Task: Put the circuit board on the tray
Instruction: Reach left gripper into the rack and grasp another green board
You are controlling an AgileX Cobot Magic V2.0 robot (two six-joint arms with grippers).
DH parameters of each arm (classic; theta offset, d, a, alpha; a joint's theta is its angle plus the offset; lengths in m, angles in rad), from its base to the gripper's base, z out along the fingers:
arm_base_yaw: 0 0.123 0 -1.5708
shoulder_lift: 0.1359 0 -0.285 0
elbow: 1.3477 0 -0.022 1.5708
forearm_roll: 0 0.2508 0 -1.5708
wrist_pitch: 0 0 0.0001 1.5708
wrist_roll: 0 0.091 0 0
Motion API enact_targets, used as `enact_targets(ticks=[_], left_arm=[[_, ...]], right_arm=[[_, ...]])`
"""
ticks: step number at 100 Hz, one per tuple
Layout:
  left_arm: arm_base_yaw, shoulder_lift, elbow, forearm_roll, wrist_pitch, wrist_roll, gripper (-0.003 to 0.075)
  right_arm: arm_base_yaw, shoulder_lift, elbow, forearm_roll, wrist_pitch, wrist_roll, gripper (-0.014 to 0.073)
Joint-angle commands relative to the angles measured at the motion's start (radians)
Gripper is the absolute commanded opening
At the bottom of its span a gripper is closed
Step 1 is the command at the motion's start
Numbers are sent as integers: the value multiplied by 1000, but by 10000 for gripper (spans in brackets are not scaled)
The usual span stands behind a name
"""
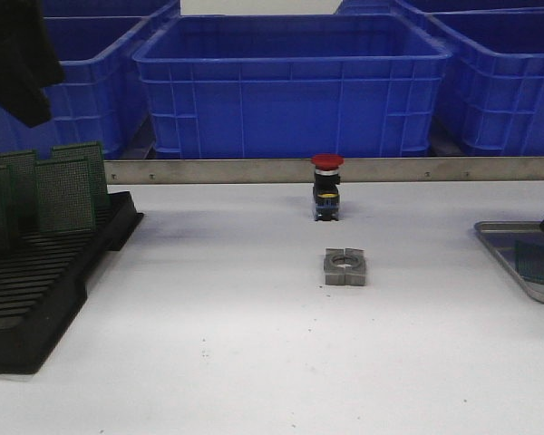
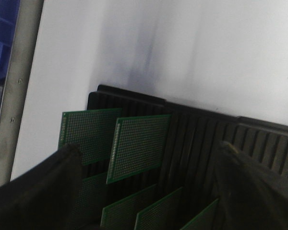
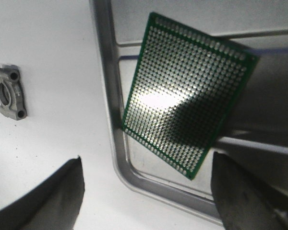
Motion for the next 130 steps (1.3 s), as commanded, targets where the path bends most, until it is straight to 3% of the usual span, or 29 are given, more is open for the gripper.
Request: enact_targets(ticks=[1, 30, 117, 124, 130], left_arm=[[15, -9, -33, -10, -50, 23, 536], [17, 57, -34, 68, -97, 31, 536], [17, 175, -34, 92, -170, 31, 536], [17, 175, -34, 92, -169, 31, 514], [17, 175, -34, 92, -169, 31, 443]], right_arm=[[-7, -47, -29, 30, 30, -7, 570], [-7, -47, -29, 30, 33, -7, 570], [-7, -47, -29, 30, 46, -7, 570], [-7, -47, -29, 30, 47, -7, 570], [-7, -47, -29, 30, 49, -7, 570]])
